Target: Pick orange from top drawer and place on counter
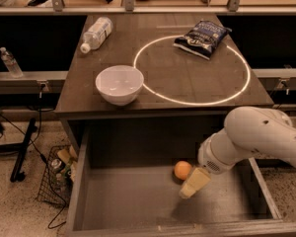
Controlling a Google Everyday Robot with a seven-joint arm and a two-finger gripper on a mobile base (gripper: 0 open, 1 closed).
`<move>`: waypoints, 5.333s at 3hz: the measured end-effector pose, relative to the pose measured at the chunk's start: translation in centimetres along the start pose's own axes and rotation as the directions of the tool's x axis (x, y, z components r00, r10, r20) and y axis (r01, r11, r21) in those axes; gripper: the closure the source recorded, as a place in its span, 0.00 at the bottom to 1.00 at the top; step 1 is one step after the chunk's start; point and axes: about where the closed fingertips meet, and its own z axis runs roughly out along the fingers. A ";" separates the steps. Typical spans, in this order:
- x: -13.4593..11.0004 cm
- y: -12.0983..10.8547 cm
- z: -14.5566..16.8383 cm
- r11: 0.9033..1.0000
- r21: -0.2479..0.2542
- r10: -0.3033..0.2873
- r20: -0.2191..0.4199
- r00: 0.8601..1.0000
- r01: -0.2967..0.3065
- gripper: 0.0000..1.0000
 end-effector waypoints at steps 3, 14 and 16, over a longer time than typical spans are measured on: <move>-1.8 0.8 4.8 0.999 -0.038 -0.014 0.085 0.996 0.017 0.39; -15.9 -16.3 -15.2 0.962 0.265 -0.173 0.426 0.888 0.060 0.61; -15.7 -16.3 -14.4 0.966 0.248 -0.169 0.416 0.894 0.068 0.06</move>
Offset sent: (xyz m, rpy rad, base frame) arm 0.0111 0.0414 -0.0451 0.1095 -0.0305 0.0329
